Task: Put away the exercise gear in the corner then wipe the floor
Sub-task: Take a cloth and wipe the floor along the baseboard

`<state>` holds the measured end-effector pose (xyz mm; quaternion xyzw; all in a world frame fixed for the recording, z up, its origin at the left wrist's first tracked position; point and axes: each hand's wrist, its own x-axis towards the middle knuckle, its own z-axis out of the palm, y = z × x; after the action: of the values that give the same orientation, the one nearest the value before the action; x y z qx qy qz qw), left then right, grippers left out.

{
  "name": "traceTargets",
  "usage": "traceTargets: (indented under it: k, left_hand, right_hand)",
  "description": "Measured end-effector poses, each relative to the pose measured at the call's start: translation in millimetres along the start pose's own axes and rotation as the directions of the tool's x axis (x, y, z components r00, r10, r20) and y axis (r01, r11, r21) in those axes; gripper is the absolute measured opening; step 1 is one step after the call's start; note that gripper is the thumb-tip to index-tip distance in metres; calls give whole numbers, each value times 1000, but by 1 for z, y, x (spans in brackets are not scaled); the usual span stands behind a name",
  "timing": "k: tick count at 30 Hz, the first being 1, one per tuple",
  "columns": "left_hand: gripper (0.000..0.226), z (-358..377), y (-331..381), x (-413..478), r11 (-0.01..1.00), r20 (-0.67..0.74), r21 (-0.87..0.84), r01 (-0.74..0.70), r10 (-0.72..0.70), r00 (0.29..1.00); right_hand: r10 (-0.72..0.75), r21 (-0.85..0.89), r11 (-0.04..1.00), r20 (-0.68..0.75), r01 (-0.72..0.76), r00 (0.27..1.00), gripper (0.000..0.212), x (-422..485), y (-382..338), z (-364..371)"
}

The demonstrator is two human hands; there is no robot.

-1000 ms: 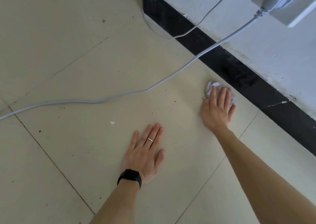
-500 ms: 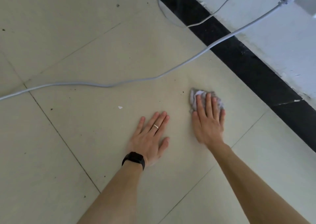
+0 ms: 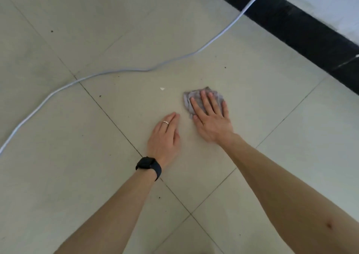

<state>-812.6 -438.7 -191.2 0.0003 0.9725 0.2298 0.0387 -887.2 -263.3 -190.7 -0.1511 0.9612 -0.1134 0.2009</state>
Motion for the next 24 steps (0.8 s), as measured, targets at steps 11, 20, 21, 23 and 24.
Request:
traceTargets:
  k: [11,20,21,23,24]
  left_hand:
    - [52,-5,29,-103,996,119,87,13,-23,993]
    - [62,46,122,-150,947,381,189,-261,174,908]
    - [64,51,128,-159,941,411,186,-281,186,893]
    - [63,63,143,-179,926,471,185,-329,210,857]
    - [61,68,151,-188,917,492,192,-350,218,843]
  right_hand:
    - [-372,-41,926,75,376,925,58,-150,-34,74]
    - [-241,-53,970,-68,238,968,53,-317,66,110]
    - [-212,-42,977,-84,209,974,53,-335,74,114]
    - [-143,-4,990,-100,144,985,51,-370,89,120]
    - [-122,7,992,-105,124,987,50,-383,95,122]
